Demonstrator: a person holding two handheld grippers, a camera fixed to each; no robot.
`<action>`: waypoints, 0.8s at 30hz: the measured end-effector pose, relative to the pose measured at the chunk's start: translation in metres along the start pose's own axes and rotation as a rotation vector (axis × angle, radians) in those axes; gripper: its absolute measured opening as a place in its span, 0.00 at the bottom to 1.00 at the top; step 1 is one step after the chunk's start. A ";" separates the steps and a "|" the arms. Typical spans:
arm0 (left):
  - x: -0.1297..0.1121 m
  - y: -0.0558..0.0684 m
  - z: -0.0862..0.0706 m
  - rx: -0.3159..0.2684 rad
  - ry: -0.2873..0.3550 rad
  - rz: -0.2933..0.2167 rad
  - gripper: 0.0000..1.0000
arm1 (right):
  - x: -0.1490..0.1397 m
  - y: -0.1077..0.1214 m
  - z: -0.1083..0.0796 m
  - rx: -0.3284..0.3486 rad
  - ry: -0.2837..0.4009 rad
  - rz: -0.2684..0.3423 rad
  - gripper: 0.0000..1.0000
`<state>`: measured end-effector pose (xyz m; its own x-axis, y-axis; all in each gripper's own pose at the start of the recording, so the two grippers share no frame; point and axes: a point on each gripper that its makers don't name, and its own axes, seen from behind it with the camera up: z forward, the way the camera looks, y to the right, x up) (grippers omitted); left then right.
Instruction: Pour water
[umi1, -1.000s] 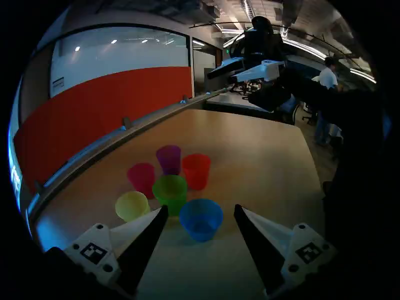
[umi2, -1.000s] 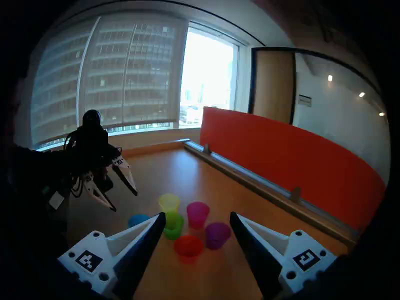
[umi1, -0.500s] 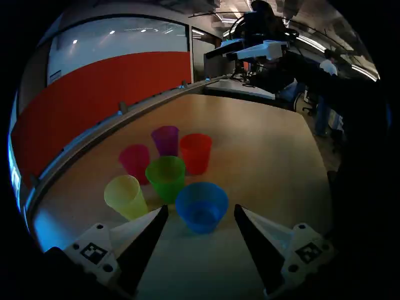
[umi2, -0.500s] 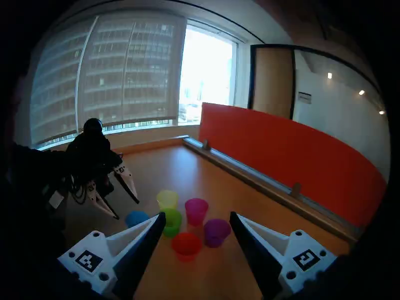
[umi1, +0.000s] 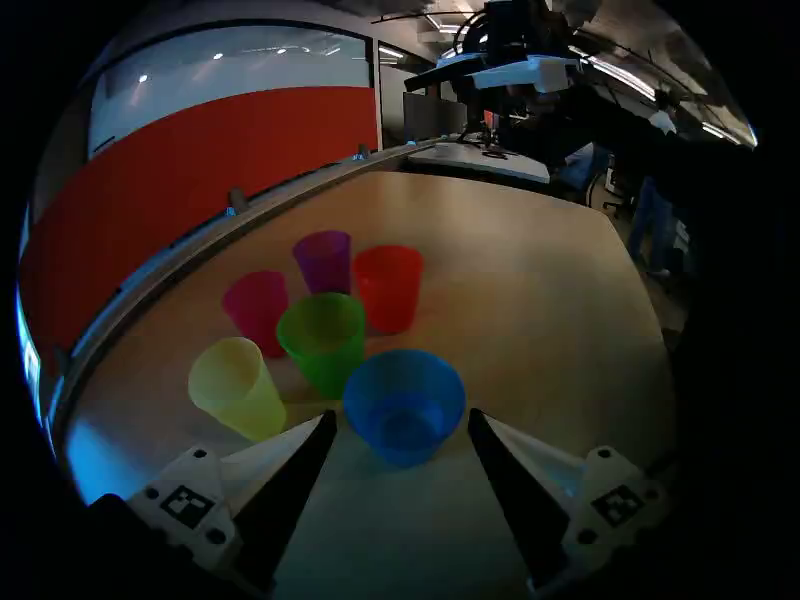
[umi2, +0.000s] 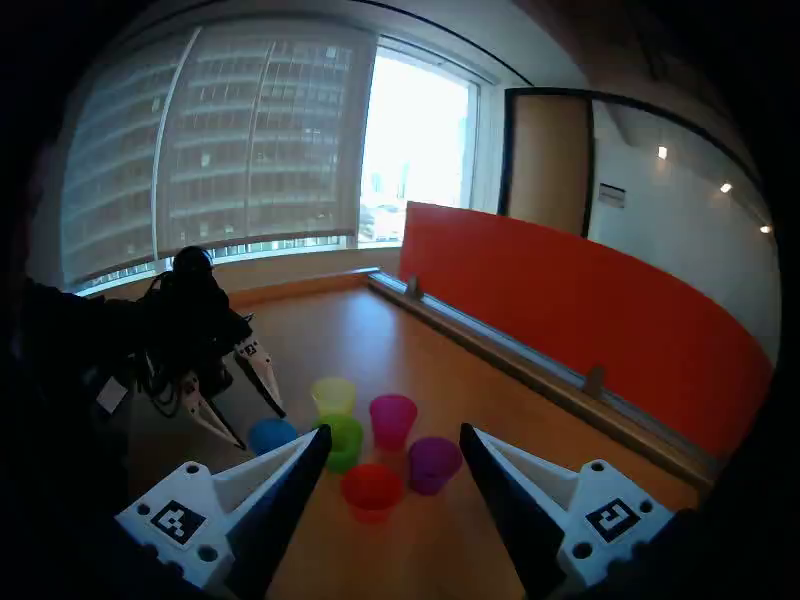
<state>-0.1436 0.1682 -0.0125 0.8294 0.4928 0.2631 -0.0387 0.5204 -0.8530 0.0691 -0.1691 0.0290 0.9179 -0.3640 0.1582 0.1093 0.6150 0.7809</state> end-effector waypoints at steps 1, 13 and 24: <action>0.000 0.000 0.001 0.001 0.000 0.001 0.98 | -0.001 0.000 0.000 0.000 0.000 0.001 0.99; -0.001 -0.002 0.019 -0.007 -0.013 -0.002 0.98 | -0.009 0.008 -0.003 -0.008 -0.002 0.012 0.99; -0.002 -0.006 0.029 0.000 -0.023 0.005 0.99 | -0.014 0.013 -0.005 -0.017 -0.005 0.014 0.99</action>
<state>-0.1608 0.1843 0.0050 0.8162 0.5113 0.2689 -0.0431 0.5181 -0.8543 0.0598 -0.1521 0.0339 0.9174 -0.3587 0.1727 0.1025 0.6320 0.7682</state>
